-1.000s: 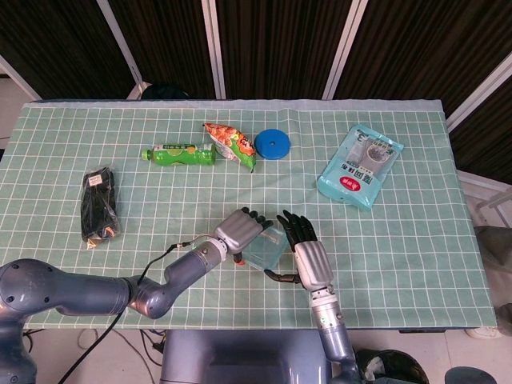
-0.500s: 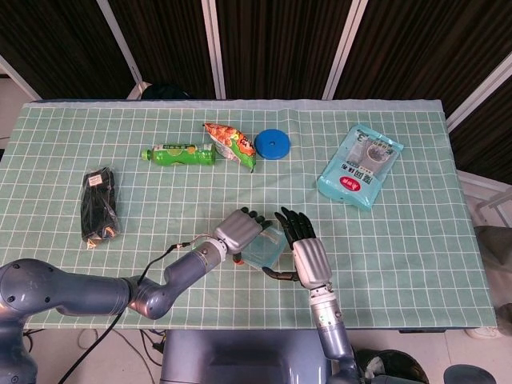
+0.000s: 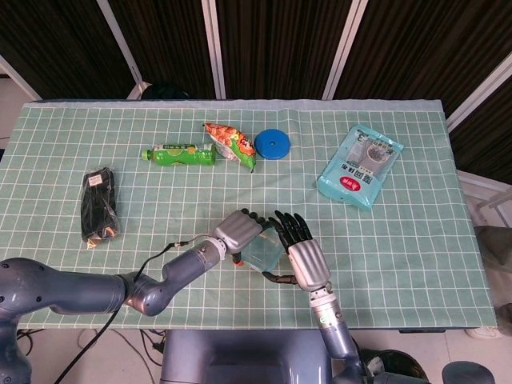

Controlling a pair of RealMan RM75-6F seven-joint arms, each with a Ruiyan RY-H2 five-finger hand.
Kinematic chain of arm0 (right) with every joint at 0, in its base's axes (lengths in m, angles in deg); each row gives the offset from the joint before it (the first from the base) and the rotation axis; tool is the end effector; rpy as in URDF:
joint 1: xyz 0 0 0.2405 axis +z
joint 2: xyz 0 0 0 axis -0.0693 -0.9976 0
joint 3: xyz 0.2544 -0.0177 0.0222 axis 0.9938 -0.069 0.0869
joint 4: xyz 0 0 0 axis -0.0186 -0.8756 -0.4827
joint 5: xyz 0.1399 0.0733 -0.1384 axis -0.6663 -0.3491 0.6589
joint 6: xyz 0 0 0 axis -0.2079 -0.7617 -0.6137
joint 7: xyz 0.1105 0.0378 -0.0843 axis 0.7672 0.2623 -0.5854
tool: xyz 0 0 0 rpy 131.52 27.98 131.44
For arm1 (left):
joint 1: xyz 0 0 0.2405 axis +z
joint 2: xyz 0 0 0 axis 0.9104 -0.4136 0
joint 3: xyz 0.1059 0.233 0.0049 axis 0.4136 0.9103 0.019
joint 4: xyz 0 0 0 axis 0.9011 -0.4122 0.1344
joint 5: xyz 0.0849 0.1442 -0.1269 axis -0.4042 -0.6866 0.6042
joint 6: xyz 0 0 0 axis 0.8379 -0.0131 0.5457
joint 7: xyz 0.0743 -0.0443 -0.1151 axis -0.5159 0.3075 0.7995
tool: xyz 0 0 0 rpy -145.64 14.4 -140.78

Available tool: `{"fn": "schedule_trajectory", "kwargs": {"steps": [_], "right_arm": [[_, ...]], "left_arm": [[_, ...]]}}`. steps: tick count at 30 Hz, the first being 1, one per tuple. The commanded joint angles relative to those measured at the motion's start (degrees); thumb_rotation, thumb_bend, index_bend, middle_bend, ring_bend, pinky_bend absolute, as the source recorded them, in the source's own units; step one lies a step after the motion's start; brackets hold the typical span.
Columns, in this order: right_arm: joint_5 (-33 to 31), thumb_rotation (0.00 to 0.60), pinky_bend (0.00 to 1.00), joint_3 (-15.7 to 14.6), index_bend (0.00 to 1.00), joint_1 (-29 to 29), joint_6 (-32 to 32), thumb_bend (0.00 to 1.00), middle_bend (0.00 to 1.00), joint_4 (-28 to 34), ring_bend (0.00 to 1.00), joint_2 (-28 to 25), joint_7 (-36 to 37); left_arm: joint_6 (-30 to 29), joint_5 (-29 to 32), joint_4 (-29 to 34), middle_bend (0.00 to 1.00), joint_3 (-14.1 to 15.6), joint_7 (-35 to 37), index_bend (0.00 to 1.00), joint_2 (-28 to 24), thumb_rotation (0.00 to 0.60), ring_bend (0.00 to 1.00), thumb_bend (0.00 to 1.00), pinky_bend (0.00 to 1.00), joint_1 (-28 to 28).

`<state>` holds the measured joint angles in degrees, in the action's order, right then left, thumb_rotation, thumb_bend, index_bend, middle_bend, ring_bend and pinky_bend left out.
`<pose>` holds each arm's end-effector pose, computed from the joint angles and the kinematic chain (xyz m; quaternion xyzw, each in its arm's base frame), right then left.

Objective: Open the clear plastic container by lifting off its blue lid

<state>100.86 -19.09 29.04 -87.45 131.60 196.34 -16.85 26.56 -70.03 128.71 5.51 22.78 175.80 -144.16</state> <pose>-0.1265 -0.2561 -0.0638 0.5973 -0.4065 0.5564 0.4104 -0.0069 0.3444 -0.0678 -0.8914 -0.3108 -0.2304 0.2359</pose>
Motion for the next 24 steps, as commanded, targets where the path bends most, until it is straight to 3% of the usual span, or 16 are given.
{"fn": "schedule_trajectory", "kwargs": {"steps": [1, 24], "right_arm": [[0.4, 0.6, 0.0, 0.27, 0.0, 0.38, -0.28, 0.28, 0.0, -0.66, 0.0, 0.39, 0.12], [0.29, 0.6, 0.0, 1.81, 0.0, 1.83, -0.42, 0.29, 0.0, -1.74, 0.0, 0.83, -0.44]], "left_arm": [[0.43, -0.37, 0.0, 0.25, 0.25, 0.25, 0.21, -0.14, 0.6, 0.26, 0.09, 0.39, -0.19], [-1.08, -0.31, -0.41, 0.24, 2.19, -0.18, 0.2, 0.3, 0.6, 0.26, 0.09, 0.38, -1.36]]}}
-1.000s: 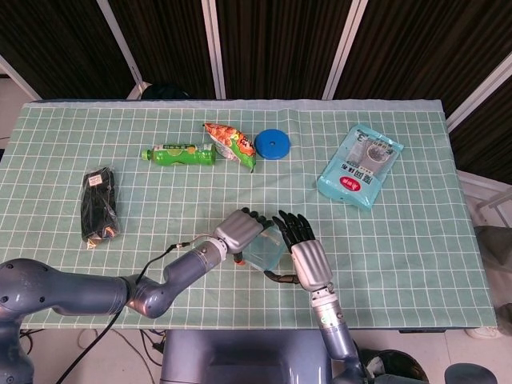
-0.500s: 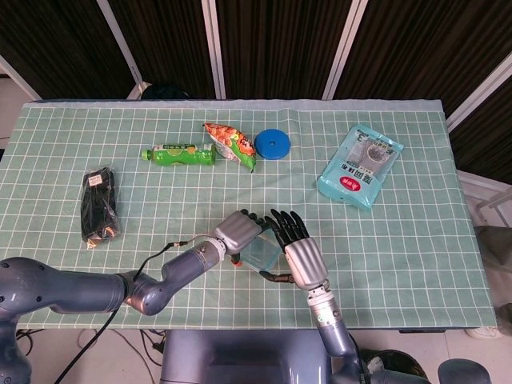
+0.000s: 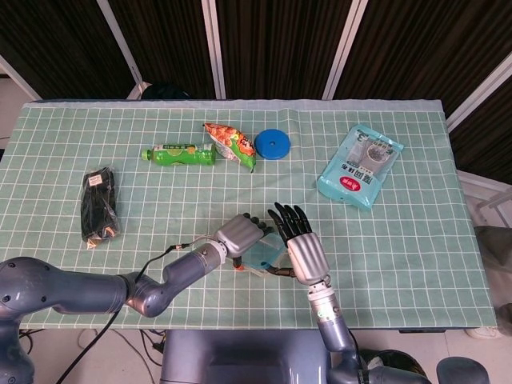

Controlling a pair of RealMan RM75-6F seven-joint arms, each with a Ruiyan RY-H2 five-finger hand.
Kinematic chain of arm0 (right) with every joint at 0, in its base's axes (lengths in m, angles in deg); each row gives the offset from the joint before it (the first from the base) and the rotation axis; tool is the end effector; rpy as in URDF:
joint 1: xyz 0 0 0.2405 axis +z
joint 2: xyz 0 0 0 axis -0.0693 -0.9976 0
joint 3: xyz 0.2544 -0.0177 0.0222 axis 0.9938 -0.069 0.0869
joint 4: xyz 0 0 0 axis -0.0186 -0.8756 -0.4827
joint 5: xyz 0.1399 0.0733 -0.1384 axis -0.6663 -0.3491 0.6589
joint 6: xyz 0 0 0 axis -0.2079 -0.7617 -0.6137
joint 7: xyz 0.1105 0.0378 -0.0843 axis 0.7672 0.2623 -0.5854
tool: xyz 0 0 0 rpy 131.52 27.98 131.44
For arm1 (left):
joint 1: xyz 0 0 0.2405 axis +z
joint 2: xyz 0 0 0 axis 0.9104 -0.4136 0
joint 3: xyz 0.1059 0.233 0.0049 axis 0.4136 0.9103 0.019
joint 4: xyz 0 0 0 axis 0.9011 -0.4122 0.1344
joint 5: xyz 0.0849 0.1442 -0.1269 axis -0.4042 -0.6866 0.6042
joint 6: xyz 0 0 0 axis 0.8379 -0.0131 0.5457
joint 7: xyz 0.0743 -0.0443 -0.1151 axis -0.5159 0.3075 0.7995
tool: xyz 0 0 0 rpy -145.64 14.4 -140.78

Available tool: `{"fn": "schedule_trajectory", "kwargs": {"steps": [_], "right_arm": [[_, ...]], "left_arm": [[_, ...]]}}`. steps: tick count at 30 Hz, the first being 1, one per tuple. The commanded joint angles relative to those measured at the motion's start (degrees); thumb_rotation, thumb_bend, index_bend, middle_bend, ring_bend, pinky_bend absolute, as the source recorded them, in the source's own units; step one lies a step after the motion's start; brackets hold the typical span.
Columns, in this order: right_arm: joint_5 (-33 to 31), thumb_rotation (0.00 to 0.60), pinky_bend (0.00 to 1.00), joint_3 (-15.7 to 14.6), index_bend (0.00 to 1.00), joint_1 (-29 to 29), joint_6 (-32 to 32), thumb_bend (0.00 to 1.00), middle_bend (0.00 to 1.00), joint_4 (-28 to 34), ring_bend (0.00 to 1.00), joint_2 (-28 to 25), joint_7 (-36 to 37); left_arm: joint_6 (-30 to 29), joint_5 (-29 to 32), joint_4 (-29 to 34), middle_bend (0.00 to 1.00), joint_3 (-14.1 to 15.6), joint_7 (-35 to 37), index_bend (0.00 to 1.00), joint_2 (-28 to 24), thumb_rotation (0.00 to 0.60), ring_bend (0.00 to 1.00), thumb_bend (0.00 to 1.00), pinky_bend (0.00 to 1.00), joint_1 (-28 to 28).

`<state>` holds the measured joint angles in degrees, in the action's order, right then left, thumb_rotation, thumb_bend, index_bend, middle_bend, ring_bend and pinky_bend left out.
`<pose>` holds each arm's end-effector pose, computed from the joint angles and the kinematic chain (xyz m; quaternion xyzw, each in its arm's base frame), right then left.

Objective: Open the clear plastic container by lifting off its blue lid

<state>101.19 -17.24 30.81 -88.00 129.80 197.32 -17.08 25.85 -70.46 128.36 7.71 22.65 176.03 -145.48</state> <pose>-0.1192 -0.2671 -0.0615 0.5924 -0.3890 0.5681 0.4183 -0.0102 0.3441 -0.0697 -0.8991 -0.2923 -0.2197 0.2406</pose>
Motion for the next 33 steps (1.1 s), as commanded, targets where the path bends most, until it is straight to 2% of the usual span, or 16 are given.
{"fn": "schedule_trajectory", "kwargs": {"steps": [1, 6, 8, 13, 16, 24, 33], "right_arm": [[-0.16, 0.6, 0.0, -0.07, 0.0, 0.04, 0.23, 0.29, 0.0, 0.13, 0.0, -0.26, -0.27], [-0.99, 0.6, 0.0, -0.21, 0.01, -0.43, 0.34, 0.29, 0.0, 0.46, 0.0, -0.75, -0.26], [-1.05, 0.6, 0.0, -0.27, 0.08, -0.58, 0.2, 0.29, 0.0, 0.53, 0.0, -0.87, -0.02], [-1.08, 0.6, 0.0, -0.65, 0.38, -0.9, -0.05, 0.3, 0.0, 1.11, 0.0, -0.94, 1.28], [-1.0, 0.6, 0.0, -0.85, 0.48, -1.0, -0.19, 0.34, 0.0, 1.35, 0.0, -0.89, 1.63], [-1.25, 0.6, 0.0, -1.33, 0.57, -1.38, -0.24, 0.46, 0.0, 1.67, 0.0, -0.89, 1.92], [-1.41, 0.6, 0.0, -2.15, 0.58, -1.91, -0.26, 0.48, 0.0, 1.24, 0.0, -0.76, 2.05]], "left_arm": [[-0.69, 0.18, -0.09, 0.23, -0.08, 0.0, 0.19, 0.14, 0.6, 0.24, 0.09, 0.37, -0.01], [-3.23, -0.26, -0.26, 0.14, -0.61, 0.1, 0.11, 0.48, 0.6, 0.14, 0.05, 0.29, 0.55], [-4.04, -0.53, -0.3, 0.09, -0.69, 0.06, 0.07, 0.58, 0.6, 0.11, 0.02, 0.25, 0.81], [-6.19, -1.3, -0.48, 0.03, -0.79, -0.28, 0.03, 1.03, 0.6, 0.08, 0.0, 0.22, 1.64], [-6.85, -1.5, -0.41, 0.01, -0.97, -0.38, 0.01, 1.31, 0.6, 0.08, 0.0, 0.22, 1.98], [-7.35, -2.09, -0.22, 0.0, -1.22, -0.43, 0.0, 1.5, 0.6, 0.05, 0.0, 0.21, 2.79], [-8.06, -2.98, 0.31, 0.0, -1.08, -0.3, 0.0, 1.07, 0.6, 0.05, 0.0, 0.2, 3.99]]}}
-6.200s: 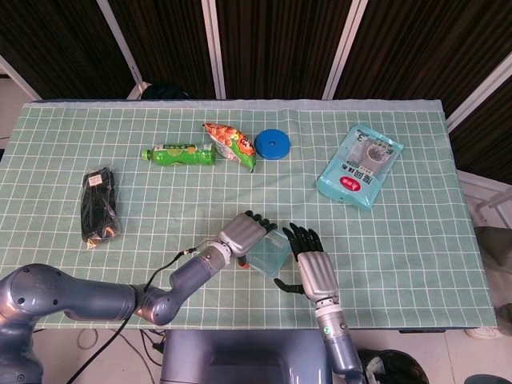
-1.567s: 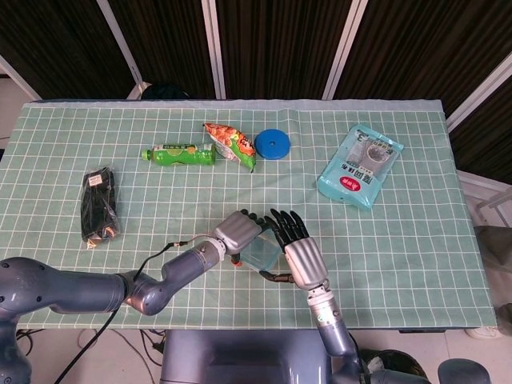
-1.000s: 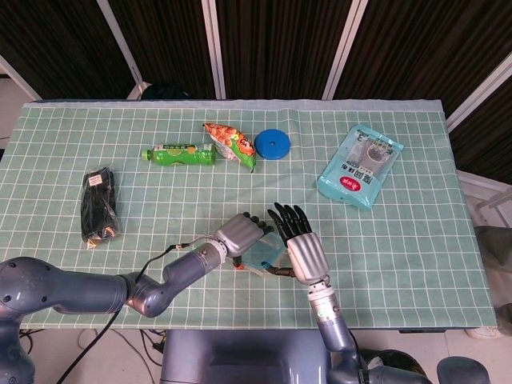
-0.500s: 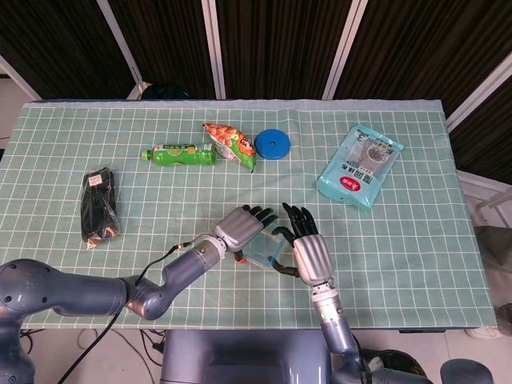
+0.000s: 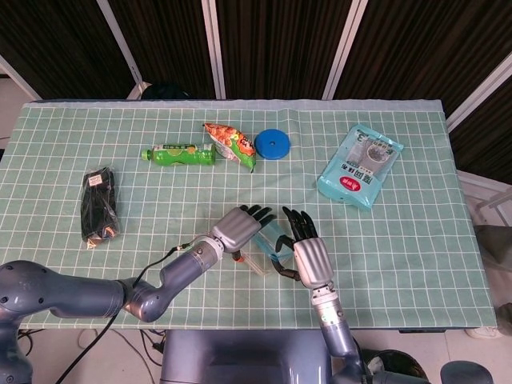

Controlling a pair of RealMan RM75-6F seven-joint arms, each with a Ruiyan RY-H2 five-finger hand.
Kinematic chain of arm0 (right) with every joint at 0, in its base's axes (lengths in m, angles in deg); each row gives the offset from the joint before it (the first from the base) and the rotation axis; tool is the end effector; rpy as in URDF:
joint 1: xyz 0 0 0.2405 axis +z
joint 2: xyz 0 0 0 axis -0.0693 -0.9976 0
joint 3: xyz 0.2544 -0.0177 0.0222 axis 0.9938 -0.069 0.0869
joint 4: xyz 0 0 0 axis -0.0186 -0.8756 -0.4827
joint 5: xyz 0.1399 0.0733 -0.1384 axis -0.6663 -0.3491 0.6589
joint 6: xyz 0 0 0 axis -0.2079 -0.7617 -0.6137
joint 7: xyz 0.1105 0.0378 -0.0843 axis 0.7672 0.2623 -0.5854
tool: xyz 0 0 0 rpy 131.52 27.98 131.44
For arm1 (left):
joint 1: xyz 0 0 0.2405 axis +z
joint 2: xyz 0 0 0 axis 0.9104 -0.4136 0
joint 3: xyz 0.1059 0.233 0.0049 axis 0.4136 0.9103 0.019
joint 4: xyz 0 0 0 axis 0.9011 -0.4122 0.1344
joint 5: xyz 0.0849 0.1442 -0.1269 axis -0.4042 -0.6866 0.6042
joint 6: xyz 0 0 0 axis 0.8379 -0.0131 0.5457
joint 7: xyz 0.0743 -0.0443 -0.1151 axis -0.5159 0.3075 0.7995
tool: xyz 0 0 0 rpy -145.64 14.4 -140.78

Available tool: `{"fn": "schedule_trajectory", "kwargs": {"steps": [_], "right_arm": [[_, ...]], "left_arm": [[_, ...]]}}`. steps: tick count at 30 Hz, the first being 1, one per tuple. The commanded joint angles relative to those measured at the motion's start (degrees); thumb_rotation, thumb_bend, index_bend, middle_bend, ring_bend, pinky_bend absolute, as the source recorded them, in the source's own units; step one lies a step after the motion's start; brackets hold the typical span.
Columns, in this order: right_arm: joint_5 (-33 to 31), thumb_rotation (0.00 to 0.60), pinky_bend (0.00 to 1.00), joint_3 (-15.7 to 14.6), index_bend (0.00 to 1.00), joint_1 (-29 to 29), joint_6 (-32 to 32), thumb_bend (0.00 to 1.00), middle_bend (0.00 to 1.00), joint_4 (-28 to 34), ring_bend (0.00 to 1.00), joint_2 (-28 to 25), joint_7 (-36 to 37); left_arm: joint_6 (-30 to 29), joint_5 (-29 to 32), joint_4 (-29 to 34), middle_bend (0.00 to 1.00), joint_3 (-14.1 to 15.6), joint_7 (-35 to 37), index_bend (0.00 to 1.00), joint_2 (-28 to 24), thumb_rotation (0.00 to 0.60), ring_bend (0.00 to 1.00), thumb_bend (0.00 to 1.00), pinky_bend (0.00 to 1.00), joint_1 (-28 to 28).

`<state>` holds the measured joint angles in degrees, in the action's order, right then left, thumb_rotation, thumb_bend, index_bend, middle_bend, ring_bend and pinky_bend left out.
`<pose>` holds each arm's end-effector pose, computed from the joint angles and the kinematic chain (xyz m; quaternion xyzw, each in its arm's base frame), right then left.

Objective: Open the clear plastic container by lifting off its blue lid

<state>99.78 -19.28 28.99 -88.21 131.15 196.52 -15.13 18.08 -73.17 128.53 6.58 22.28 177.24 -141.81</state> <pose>-0.1305 -0.2566 -0.0638 0.5851 -0.4196 0.5598 0.4101 -0.0141 0.3483 -0.0631 -0.8748 -0.2936 -0.2686 0.2763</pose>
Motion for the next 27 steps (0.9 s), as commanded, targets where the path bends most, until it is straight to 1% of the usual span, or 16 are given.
{"fn": "schedule_trajectory", "kwargs": {"steps": [1, 7, 13, 18, 21, 24, 27], "right_arm": [[0.04, 0.6, 0.0, -0.21, 0.58, -0.17, -0.12, 0.48, 0.0, -0.21, 0.0, 0.03, 0.16], [0.47, 0.6, 0.0, -0.27, 0.58, -0.18, -0.39, 0.49, 0.01, -0.71, 0.0, 0.06, 0.84], [0.91, 0.6, 0.0, 0.62, 0.58, 0.49, -0.55, 0.49, 0.01, -0.31, 0.0, 0.34, 1.14], [0.43, 0.6, 0.0, 2.63, 0.58, 1.22, -0.64, 0.49, 0.01, 0.69, 0.0, -0.19, 0.04], [-0.46, 0.6, 0.0, 3.79, 0.58, 1.33, -0.52, 0.49, 0.01, 1.24, 0.0, -0.88, -0.38], [-1.12, 0.6, 0.0, 4.84, 0.58, 1.39, -0.43, 0.49, 0.02, 1.64, 0.0, -2.1, -0.58], [-2.05, 0.6, 0.0, 6.53, 0.58, 1.57, -0.28, 0.49, 0.02, 1.92, 0.0, -3.99, -0.9]], "left_arm": [[-0.5, -0.46, 0.22, 0.0, 0.03, 0.14, 0.0, -0.23, 0.6, 0.05, 0.0, 0.2, 0.54], [-2.24, -2.5, 1.18, 0.0, -0.16, 0.84, 0.0, -1.33, 0.6, 0.05, 0.0, 0.19, 2.21], [-5.33, -6.06, 3.86, 0.0, 0.08, 1.73, 0.0, -3.93, 0.6, 0.05, 0.0, 0.18, 4.84], [-9.25, -10.43, 6.8, 0.0, 1.37, 2.22, 0.0, -6.95, 0.6, 0.05, 0.0, 0.18, 8.21], [-10.73, -12.0, 8.33, 0.0, 1.95, 2.82, 0.0, -8.64, 0.6, 0.05, 0.0, 0.18, 9.98], [-12.25, -13.57, 9.77, 0.0, 2.53, 3.4, 0.0, -10.36, 0.6, 0.05, 0.0, 0.18, 11.77], [-14.14, -15.51, 11.45, 0.0, 3.12, 4.13, 0.0, -12.33, 0.6, 0.05, 0.0, 0.18, 13.89]]}}
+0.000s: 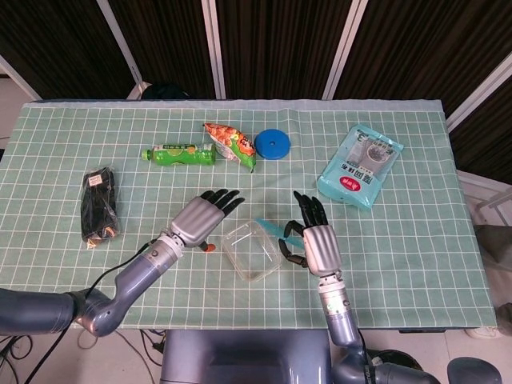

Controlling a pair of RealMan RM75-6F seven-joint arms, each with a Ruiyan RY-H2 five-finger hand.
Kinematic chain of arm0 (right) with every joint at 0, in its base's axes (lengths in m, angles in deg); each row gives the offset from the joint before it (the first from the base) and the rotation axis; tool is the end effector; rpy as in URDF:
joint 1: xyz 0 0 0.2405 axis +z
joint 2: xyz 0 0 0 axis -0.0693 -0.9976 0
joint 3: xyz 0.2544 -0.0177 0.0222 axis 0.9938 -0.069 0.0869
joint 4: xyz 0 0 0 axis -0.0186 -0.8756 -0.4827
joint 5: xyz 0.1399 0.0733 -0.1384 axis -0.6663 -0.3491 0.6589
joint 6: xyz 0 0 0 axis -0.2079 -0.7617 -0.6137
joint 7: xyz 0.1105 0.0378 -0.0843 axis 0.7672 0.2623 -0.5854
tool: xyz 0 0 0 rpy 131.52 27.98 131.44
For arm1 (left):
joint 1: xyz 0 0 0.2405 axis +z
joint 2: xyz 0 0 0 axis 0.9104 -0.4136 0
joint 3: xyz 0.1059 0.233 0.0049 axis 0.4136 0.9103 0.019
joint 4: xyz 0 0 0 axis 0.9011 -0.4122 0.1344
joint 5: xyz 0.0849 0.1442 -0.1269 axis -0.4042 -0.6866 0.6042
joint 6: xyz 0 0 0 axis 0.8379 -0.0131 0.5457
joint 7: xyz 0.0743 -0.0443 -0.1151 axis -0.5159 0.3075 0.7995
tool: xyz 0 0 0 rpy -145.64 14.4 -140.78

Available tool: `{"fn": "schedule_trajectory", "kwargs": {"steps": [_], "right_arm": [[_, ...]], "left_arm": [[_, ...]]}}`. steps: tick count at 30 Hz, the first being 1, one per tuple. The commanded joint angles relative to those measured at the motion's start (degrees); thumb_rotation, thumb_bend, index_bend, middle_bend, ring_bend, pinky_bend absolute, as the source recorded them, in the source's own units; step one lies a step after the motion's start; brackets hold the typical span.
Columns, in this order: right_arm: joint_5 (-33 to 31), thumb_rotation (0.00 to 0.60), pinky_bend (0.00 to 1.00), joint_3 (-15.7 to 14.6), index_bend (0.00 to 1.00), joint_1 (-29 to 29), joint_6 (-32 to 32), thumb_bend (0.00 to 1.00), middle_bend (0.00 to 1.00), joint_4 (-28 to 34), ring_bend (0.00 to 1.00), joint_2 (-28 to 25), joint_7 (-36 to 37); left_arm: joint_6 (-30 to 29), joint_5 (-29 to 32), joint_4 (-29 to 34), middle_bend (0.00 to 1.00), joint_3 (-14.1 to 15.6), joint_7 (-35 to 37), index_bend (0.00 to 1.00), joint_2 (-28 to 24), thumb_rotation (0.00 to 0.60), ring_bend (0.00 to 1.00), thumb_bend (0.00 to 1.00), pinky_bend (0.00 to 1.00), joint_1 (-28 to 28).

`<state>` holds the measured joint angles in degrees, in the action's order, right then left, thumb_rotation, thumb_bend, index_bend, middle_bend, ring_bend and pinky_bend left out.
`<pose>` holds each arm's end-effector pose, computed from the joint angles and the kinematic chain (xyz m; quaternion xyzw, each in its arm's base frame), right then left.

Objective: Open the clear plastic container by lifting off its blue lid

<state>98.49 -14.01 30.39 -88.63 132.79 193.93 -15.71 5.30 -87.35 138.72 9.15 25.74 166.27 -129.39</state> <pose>-0.1303 -0.2824 -0.0360 0.5551 -0.4043 0.5788 0.4397 -0.0675 0.3388 0.0072 -0.8340 -0.2844 -0.3300 0.3386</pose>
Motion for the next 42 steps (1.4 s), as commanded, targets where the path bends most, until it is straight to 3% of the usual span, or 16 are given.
{"fn": "schedule_trajectory", "kwargs": {"steps": [1, 3, 5, 6, 8, 9, 15, 18, 22, 25, 29, 33, 37, 42], "right_arm": [[-0.87, 0.6, 0.0, 1.46, 0.58, 0.22, 0.22, 0.49, 0.02, 0.33, 0.0, -1.68, -0.39], [-1.57, 0.6, 0.0, 2.61, 0.55, 0.41, 0.47, 0.49, 0.02, 0.33, 0.0, -3.07, -1.08], [-3.43, 0.6, 0.0, 4.29, 0.36, 0.47, 1.08, 0.49, 0.01, 0.3, 0.0, -4.9, -2.95], [-5.1, 0.6, 0.0, 5.12, 0.19, 0.32, 1.58, 0.49, 0.0, 0.3, 0.0, -5.67, -4.85], [-8.03, 0.6, 0.0, 6.47, 0.03, 0.1, 2.37, 0.49, 0.0, 1.06, 0.0, -6.8, -8.16], [-9.8, 0.6, 0.0, 7.34, 0.0, 0.06, 2.78, 0.48, 0.0, 1.82, 0.0, -7.62, -10.56], [-15.12, 0.6, 0.0, 11.81, 0.0, -0.3, 2.0, 0.47, 0.0, 7.16, 0.0, -13.83, -19.25], [-15.47, 0.6, 0.0, 11.61, 0.0, -1.77, 1.61, 0.45, 0.0, 9.98, 0.0, -17.15, -19.41], [-14.81, 0.6, 0.0, 8.84, 0.0, -5.8, 0.93, 0.27, 0.0, 14.98, 0.0, -22.46, -17.17], [-12.68, 0.6, 0.0, 5.31, 0.0, -9.67, 0.91, 0.22, 0.0, 20.46, 0.0, -27.94, -13.27], [-5.25, 0.6, 0.0, -1.0, 0.0, -14.98, -0.51, 0.21, 0.0, 24.46, 0.0, -36.79, -6.21], [0.51, 0.6, 0.0, -4.8, 0.0, -18.61, -3.55, 0.21, 0.0, 24.16, 0.0, -42.93, -1.08], [2.67, 0.6, 0.0, -6.78, 0.0, -21.63, -6.82, 0.21, 0.0, 23.54, 0.0, -46.66, 3.43], [3.71, 0.6, 0.0, -7.38, 0.0, -24.75, -12.08, 0.21, 0.0, 19.81, 0.0, -48.18, 5.85]], "left_arm": [[-1.7, -1.59, 1.53, 0.0, 0.64, 0.81, 0.0, -1.68, 0.6, 0.05, 0.0, 0.18, 1.82], [-2.98, -2.68, 2.62, 0.0, 1.0, 1.28, 0.0, -2.97, 0.6, 0.05, 0.0, 0.18, 3.18], [-4.58, -4.02, 4.1, 0.0, 1.43, 1.94, 0.0, -4.62, 0.6, 0.05, 0.0, 0.18, 4.89], [-5.24, -4.54, 4.7, 0.0, 1.64, 2.11, 0.0, -5.3, 0.6, 0.05, 0.0, 0.17, 5.58], [-6.33, -5.31, 5.68, 0.0, 2.01, 2.37, 0.0, -6.37, 0.6, 0.05, 0.0, 0.17, 6.71], [-7.21, -5.85, 6.5, 0.0, 2.37, 2.6, 0.0, -7.18, 0.6, 0.05, 0.0, 0.17, 7.62], [-13.13, -10.69, 10.91, 0.0, 5.7, 3.07, 0.0, -12.07, 0.6, 0.05, 0.0, 0.17, 13.84], [-16.36, -12.69, 12.12, 0.0, 7.55, 3.47, 0.0, -13.91, 0.6, 0.05, 0.0, 0.17, 17.37], [-22.31, -13.97, 13.33, 0.0, 9.26, 5.43, 0.0, -15.32, 0.6, 0.04, 0.0, 0.17, 23.31], [-28.01, -15.22, 13.79, 0.0, 10.14, 8.31, 0.0, -15.88, 0.6, 0.02, 0.0, 0.15, 28.78], [-35.97, -19.03, 12.05, 0.0, 11.87, 10.31, 0.0, -16.4, 0.6, 0.01, 0.0, 0.12, 36.58], [-40.69, -21.07, 9.59, 0.0, 12.64, 11.63, 0.0, -16.07, 0.6, 0.01, 0.0, 0.12, 42.54], [-43.64, -22.44, 5.24, 0.0, 12.49, 12.69, 0.0, -15.1, 0.6, 0.0, 0.0, 0.1, 47.15], [-46.58, -23.12, -0.23, 0.0, 10.12, 15.71, 0.0, -13.02, 0.6, 0.0, 0.0, 0.1, 51.49]]}}
